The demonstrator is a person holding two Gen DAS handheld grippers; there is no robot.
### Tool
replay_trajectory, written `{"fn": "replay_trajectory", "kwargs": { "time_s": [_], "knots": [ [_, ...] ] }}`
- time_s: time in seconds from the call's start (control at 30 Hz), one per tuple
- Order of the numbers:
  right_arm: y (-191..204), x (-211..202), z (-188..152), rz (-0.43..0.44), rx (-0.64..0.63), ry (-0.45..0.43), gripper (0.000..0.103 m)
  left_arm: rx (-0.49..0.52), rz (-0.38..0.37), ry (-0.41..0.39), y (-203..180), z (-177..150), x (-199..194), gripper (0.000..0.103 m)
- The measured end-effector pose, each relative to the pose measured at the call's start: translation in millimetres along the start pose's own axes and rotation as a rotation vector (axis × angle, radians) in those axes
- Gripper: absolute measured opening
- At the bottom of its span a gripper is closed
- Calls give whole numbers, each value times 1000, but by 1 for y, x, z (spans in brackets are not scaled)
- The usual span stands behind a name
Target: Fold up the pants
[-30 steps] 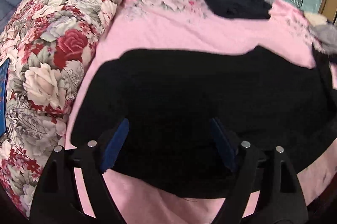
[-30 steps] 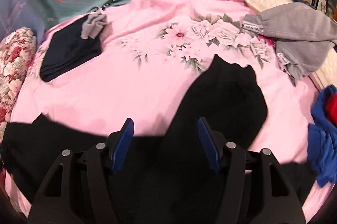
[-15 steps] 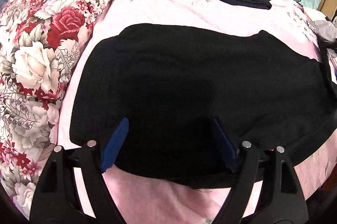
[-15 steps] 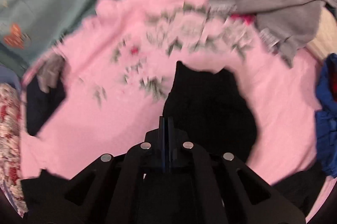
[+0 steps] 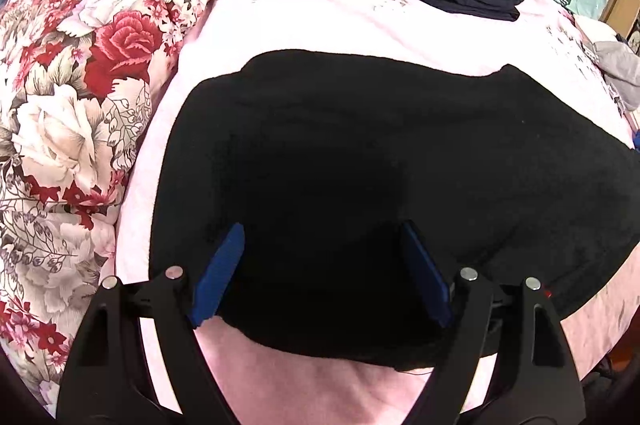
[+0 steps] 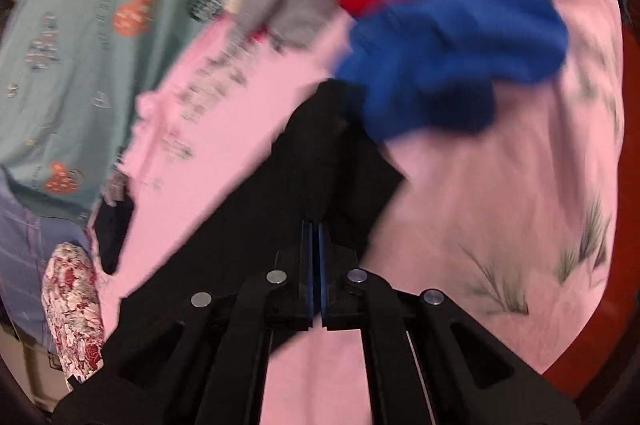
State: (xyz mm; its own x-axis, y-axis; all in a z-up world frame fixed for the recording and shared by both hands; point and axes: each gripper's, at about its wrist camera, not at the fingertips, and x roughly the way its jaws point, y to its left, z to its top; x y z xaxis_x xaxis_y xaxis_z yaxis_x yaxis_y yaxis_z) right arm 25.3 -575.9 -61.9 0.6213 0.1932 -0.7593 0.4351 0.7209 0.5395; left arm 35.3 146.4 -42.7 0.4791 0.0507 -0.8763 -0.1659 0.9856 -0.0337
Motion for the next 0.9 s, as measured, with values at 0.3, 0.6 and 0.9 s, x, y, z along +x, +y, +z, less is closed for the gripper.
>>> {"fn": "replay_trajectory", "kwargs": {
  "time_s": [0.3, 0.6, 0.9],
  "knots": [
    [34, -18, 2, -39, -132, -129, 43, -48, -22, -24, 2, 0, -6, 84],
    [40, -15, 16, -177, -139, -226, 0, -33, -10, -26, 8, 8, 6, 76],
    [70, -12, -21, -229, -354, -140, 51, -65, -53, -44, 6, 1, -15, 88]
  ]
}}
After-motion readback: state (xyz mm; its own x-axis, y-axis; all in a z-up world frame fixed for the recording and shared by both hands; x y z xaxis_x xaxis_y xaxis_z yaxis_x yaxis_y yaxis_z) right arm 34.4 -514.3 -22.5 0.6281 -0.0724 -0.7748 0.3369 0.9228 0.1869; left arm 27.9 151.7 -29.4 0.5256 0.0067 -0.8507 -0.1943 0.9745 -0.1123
